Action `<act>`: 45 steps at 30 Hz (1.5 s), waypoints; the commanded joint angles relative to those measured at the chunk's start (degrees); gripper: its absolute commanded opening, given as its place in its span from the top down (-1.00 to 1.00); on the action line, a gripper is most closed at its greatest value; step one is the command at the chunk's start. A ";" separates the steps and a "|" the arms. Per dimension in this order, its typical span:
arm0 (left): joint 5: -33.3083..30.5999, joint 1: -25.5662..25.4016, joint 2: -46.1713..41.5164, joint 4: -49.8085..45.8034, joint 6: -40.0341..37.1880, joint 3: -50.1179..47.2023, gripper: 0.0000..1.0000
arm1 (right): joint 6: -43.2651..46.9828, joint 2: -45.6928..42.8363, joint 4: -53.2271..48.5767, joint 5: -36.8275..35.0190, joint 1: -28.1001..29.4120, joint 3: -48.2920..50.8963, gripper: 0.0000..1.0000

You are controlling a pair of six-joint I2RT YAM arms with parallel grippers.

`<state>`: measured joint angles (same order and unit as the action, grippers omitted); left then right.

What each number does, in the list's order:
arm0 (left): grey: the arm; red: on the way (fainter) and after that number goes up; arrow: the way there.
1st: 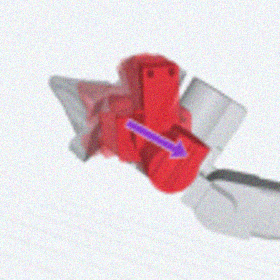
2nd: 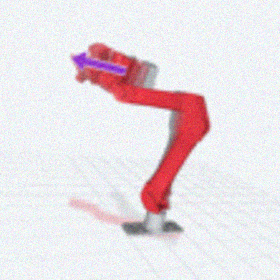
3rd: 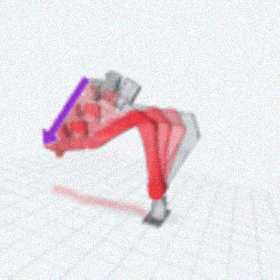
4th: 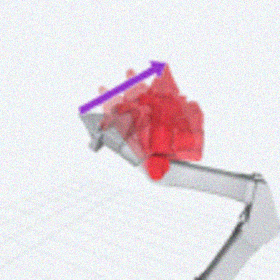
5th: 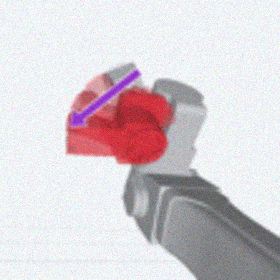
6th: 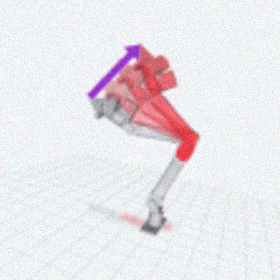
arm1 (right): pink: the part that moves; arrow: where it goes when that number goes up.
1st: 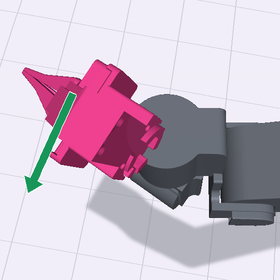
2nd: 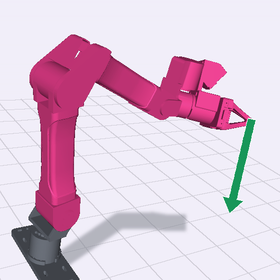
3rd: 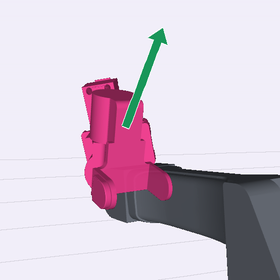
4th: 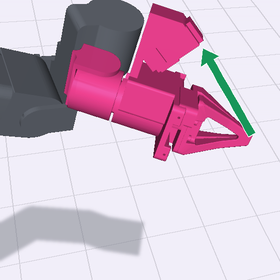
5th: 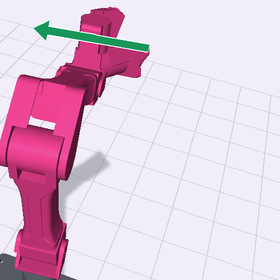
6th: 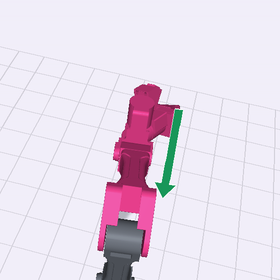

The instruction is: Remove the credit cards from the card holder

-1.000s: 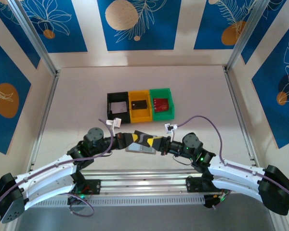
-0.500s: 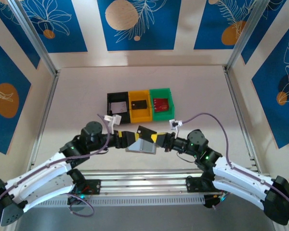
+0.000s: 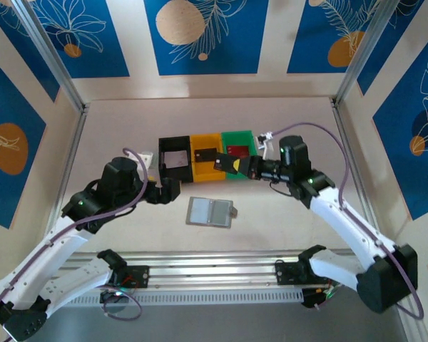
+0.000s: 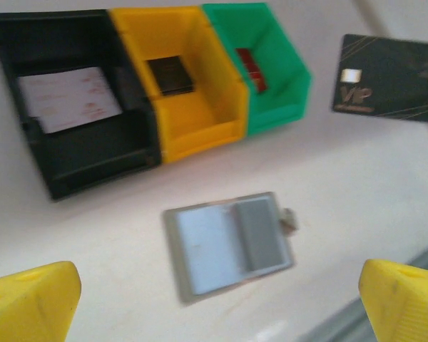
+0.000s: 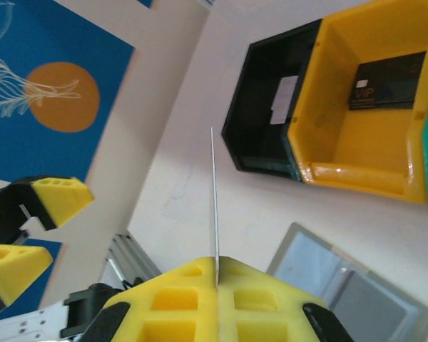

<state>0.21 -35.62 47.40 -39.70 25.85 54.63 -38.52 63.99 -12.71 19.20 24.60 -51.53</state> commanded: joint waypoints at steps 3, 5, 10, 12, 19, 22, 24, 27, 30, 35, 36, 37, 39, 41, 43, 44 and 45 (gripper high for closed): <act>-13.18 0.67 -3.62 -3.11 -3.35 -3.19 -0.99 | 7.10 9.64 -12.76 1.63 -0.21 -9.32 1.00; -15.13 0.71 -5.02 -2.60 -3.80 -4.68 -0.99 | 7.33 13.32 -13.80 0.47 -0.25 -12.08 1.00; -19.40 0.71 -6.61 -2.17 -4.22 -6.73 -0.99 | 7.91 23.54 -16.66 -0.49 0.14 -20.45 1.00; -20.58 0.67 -6.77 -2.32 -4.22 -6.67 -0.99 | 8.52 27.75 -17.58 -1.47 0.53 -23.99 1.00; -24.34 0.70 -7.62 -3.54 -3.70 -7.06 -0.99 | 8.73 40.81 -20.06 -2.77 0.89 -35.28 1.00; -24.79 0.71 -8.51 -3.29 -3.52 -7.50 -0.99 | 9.35 46.80 -22.84 -3.29 1.45 -41.55 1.00; -24.77 0.64 -8.89 -2.99 -3.52 -7.78 -0.99 | 10.32 50.17 -24.68 -4.04 2.11 -45.60 1.00; -25.13 0.65 -9.20 -3.18 -3.61 -7.70 -0.99 | 11.29 54.04 -27.18 -5.59 2.77 -50.05 1.00; -25.37 0.65 -9.42 -3.19 -3.61 -7.72 -0.99 | 11.54 57.43 -28.92 -6.02 2.81 -53.58 1.00; -25.17 0.66 -9.47 -2.86 -3.78 -7.96 -0.99 | 11.85 61.41 -30.14 -5.64 2.86 -57.35 1.00; -25.12 0.65 -9.43 -2.86 -3.87 -7.96 -0.99 | 11.97 62.12 -30.43 -5.71 3.03 -57.97 1.00; -25.15 0.64 -9.35 -2.86 -3.87 -7.96 -0.99 | 12.13 62.92 -30.94 -5.83 3.08 -58.76 1.00; -25.12 0.70 -9.26 -2.80 -3.96 -7.96 -0.99 | 12.29 64.11 -31.30 -5.88 3.17 -59.77 1.00; -25.08 0.72 -9.17 -2.78 -4.01 -7.96 -0.99 | 12.24 65.33 -31.33 -5.92 3.17 -60.58 1.00; -25.07 0.74 -9.16 -2.72 -4.05 -7.96 -0.99 | 12.24 66.19 -31.47 -5.77 3.17 -61.29 1.00; -25.08 0.69 -9.21 -2.74 -4.13 -8.05 -0.99 | 12.24 66.75 -31.63 -5.68 3.16 -61.87 1.00; -25.04 0.70 -9.17 -2.70 -4.14 -8.05 -0.99 | 12.24 67.27 -31.75 -5.51 3.09 -62.46 1.00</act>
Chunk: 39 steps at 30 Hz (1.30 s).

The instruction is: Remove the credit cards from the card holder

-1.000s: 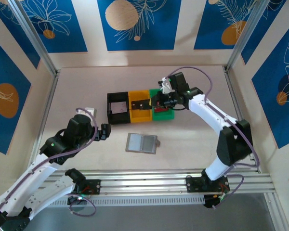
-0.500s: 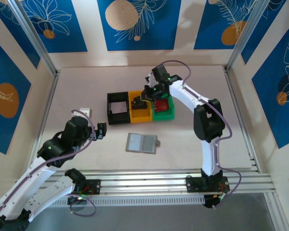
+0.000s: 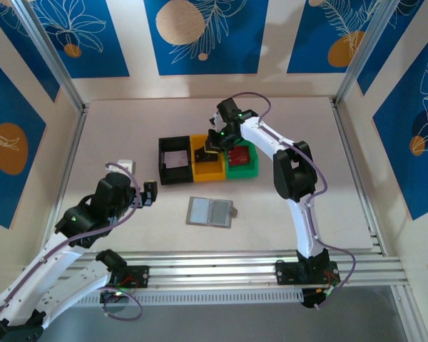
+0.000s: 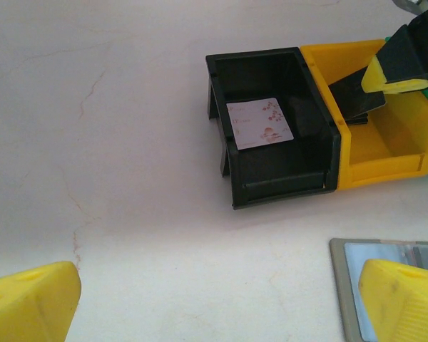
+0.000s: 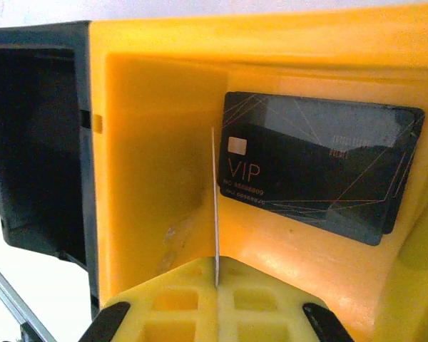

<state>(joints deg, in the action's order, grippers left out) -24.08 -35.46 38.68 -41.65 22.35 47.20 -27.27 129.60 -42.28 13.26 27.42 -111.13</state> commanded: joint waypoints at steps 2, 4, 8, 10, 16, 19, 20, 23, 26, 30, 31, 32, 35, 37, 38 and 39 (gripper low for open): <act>-0.80 0.55 -0.45 -0.80 -0.64 -0.62 -0.99 | 0.82 2.76 -2.53 0.73 0.18 -4.06 1.00; -0.80 0.55 -0.44 -0.71 -0.73 -0.68 -0.99 | 0.73 3.75 -2.86 1.07 0.16 -5.19 1.00; -0.71 0.55 -0.36 -0.67 -0.81 -0.71 -0.99 | 0.64 4.86 -3.18 1.16 0.10 -6.41 1.00; -0.71 0.52 -0.36 -0.63 -0.81 -0.71 -0.99 | 0.59 5.35 -3.41 1.08 0.00 -6.93 1.00; -0.53 0.51 -0.36 -0.58 -0.88 -0.71 -0.99 | 0.62 6.57 -4.08 1.35 -0.08 -8.11 1.00; -0.43 0.57 -0.36 -0.63 -0.88 -0.70 -0.99 | 0.81 6.89 -4.50 1.18 0.00 -8.38 1.00; -0.45 0.52 -0.36 -0.63 -0.91 -0.71 -0.99 | 0.81 6.98 -4.62 1.00 0.00 -8.40 1.00; -0.26 0.52 -0.36 -0.53 -0.99 -0.79 -0.99 | 0.90 7.00 -4.67 0.88 -0.04 -8.40 0.95; -0.09 0.55 -0.19 -0.54 -0.99 -0.79 -0.99 | 1.08 6.98 -5.06 0.41 -0.09 -8.57 0.85; -0.10 0.57 -0.09 -0.57 -0.99 -0.71 -0.99 | 1.32 7.07 -5.36 0.13 -0.09 -8.75 0.77; -0.09 0.52 -0.09 -0.62 -0.99 -0.71 -0.99 | 1.42 7.07 -5.52 0.02 -0.08 -8.92 0.76; -0.12 0.57 -0.09 -0.62 -0.99 -0.71 -0.99 | 1.43 7.07 -5.70 -0.15 -0.09 -9.08 0.73; -0.10 0.57 -0.09 -0.56 -0.97 -0.69 -0.99 | 1.60 7.15 -6.23 -0.59 -0.17 -9.53 0.70; -0.11 0.56 -0.01 -0.62 -0.98 -0.71 -0.99 | 1.60 7.16 -6.68 -0.76 -0.22 -9.96 0.69; -0.13 0.54 0.00 -0.62 -0.99 -0.71 -0.99 | 1.68 7.16 -6.83 -0.93 -0.26 -10.22 0.68; -0.10 0.50 0.00 -0.71 -0.99 -0.71 -0.99 | 1.69 7.22 -7.05 -1.03 -0.26 -10.48 0.68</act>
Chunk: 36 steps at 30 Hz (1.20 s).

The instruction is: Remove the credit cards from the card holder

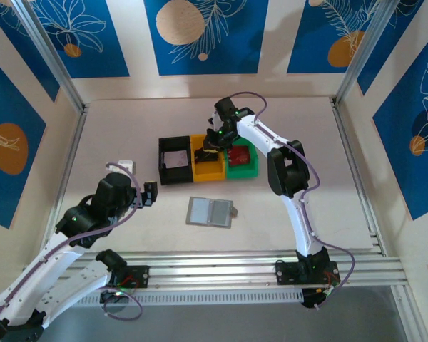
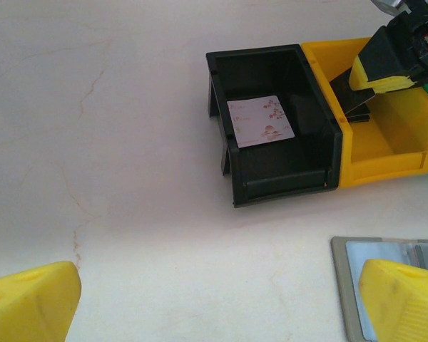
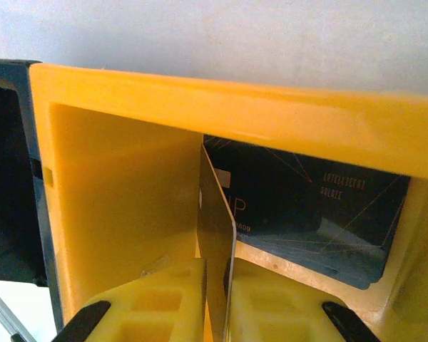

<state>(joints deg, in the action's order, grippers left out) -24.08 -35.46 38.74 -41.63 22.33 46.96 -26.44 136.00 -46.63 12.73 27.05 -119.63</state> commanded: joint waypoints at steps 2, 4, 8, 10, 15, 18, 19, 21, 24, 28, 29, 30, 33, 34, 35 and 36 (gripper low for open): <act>-0.18 0.56 -0.07 -0.74 -0.97 -0.47 -0.99 | 0.95 0.84 -3.10 -0.73 0.02 -2.57 0.67; -0.24 0.58 -0.07 -0.78 -0.93 -0.43 -0.99 | 0.95 1.01 -3.62 -0.94 -0.06 -3.21 0.66; -0.27 0.53 -0.16 -0.80 -0.95 -0.38 -0.99 | 0.95 1.32 -4.34 -1.17 -0.07 -4.17 0.61; -0.27 0.55 -0.16 -0.77 -0.90 -0.38 -0.99 | 0.95 1.52 -4.73 -1.29 -0.13 -4.67 0.58; -0.24 0.51 -0.24 -0.87 -0.88 -0.38 -0.99 | 1.02 1.63 -5.73 -1.96 -0.13 -6.16 0.56; -0.18 0.55 -0.25 -0.91 -0.88 -0.38 -0.99 | 1.19 1.57 -6.68 -2.61 -0.24 -7.46 0.56; -0.20 0.56 -0.25 -0.91 -0.88 -0.38 -0.99 | 1.29 1.57 -7.08 -2.68 -0.32 -8.03 0.56; -0.20 0.60 -0.25 -0.91 -0.85 -0.38 -0.99 | 1.47 1.54 -7.95 -3.27 -0.41 -9.23 0.55; -0.23 0.51 -0.29 -0.98 -0.88 -0.30 -0.99 | 1.65 1.48 -9.36 -3.81 -0.68 -11.10 0.55; -0.20 0.52 -0.25 -0.96 -0.84 -0.29 -0.99 | 1.91 0.55 -10.91 -4.50 -0.77 -12.97 0.55; -0.29 0.56 -0.25 -1.00 -0.88 -0.29 -0.99 | 1.91 0.13 -11.25 -4.87 -0.85 -13.28 0.55; -0.39 0.57 -0.25 -1.00 -0.88 -0.29 -0.99 | 1.85 -0.68 -11.86 -5.15 -0.86 -13.73 0.55; -0.11 0.55 -0.31 -0.96 -0.79 -0.29 -0.99 | 1.74 -4.36 -11.95 -5.08 -0.69 -12.95 0.55; -0.03 0.52 -0.23 -0.95 -0.79 -0.29 -0.99 | 1.74 -5.96 -11.82 -4.95 -0.53 -12.17 0.55; 0.12 0.53 -0.16 -1.00 -0.79 -0.29 -0.99 | 1.82 -7.87 -11.46 -4.91 -0.30 -11.09 0.55; 0.35 0.56 -0.01 -1.00 -0.88 -0.21 -0.99 | 1.90 -10.88 -10.32 -4.94 0.07 -8.47 0.54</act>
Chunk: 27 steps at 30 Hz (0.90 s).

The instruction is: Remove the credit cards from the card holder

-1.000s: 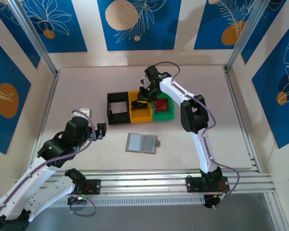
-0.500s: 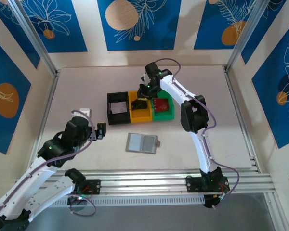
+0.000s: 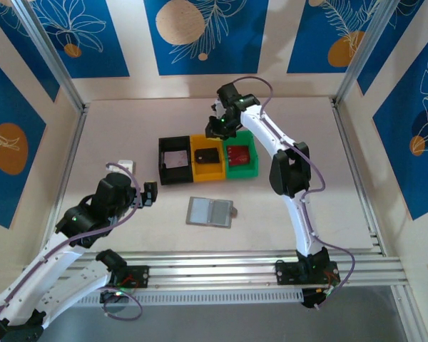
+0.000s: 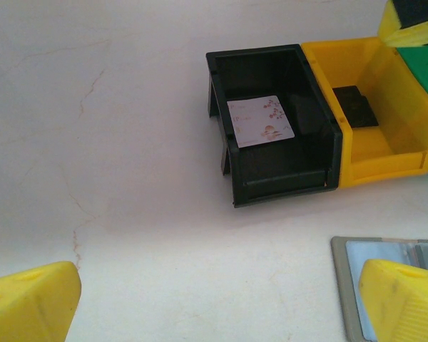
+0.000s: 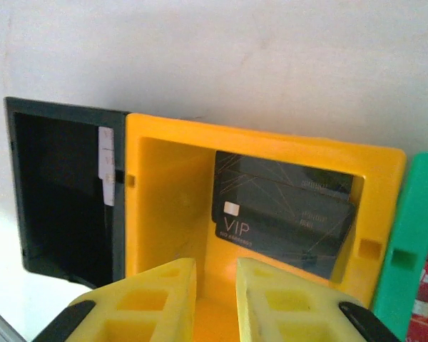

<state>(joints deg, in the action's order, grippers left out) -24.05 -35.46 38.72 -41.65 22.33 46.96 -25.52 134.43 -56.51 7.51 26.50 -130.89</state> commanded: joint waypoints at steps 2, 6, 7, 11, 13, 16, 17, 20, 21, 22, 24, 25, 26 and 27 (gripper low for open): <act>1.15 0.52 0.42 -1.04 -1.01 -0.11 -0.99 | 1.21 -14.49 1.99 0.01 1.38 8.24 0.54; 4.58 0.50 1.88 -1.31 -1.62 0.41 -0.99 | -0.14 -27.27 8.65 0.03 2.83 23.91 0.54; 5.64 0.50 2.42 -1.35 -1.83 0.52 -0.99 | -0.97 -30.97 11.03 0.76 3.15 29.26 0.53; 9.38 0.48 4.84 -2.23 -2.02 1.53 -0.99 | -4.13 -41.95 18.18 1.99 4.77 46.47 0.46; 12.41 0.43 6.27 -2.49 -2.00 1.90 -0.99 | -6.06 -46.89 21.79 2.73 5.95 54.56 0.42; 18.54 0.15 9.02 -2.89 0.06 2.73 -0.99 | -9.82 -52.58 26.96 2.87 8.50 65.99 0.39; 19.59 -0.14 9.84 -2.92 0.80 2.86 -0.99 | -10.78 -54.16 28.24 2.73 9.28 68.88 0.39; 22.20 -1.33 12.34 -2.22 4.86 2.17 -0.99 | -14.21 -57.72 31.74 1.28 12.17 76.89 0.36; 23.52 -1.89 13.20 -1.37 6.23 1.62 -0.99 | -15.14 -58.57 33.12 0.81 13.25 79.39 0.36; 24.26 -2.58 14.05 -0.40 7.46 0.99 -0.99 | -15.91 -59.02 34.11 0.43 13.99 81.20 0.36; 23.76 -4.73 15.53 1.19 9.12 0.08 -0.99 | -17.80 -59.46 36.21 -0.37 15.46 84.91 0.36; 22.88 -5.77 16.46 1.87 9.75 -0.26 -0.99 | -18.63 -59.39 37.37 -0.30 15.92 86.46 0.36; 22.21 -6.48 17.37 2.21 10.20 -0.45 -0.99 | -19.34 -59.16 38.20 -0.37 16.18 87.48 0.36; 21.66 -7.04 18.63 2.50 10.74 -0.55 -0.99 | -20.05 -58.81 39.05 -0.39 16.45 88.40 0.36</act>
<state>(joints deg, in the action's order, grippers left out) -3.05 -40.77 55.48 -40.99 29.54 47.40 -41.43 76.18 -23.07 7.88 42.39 -44.75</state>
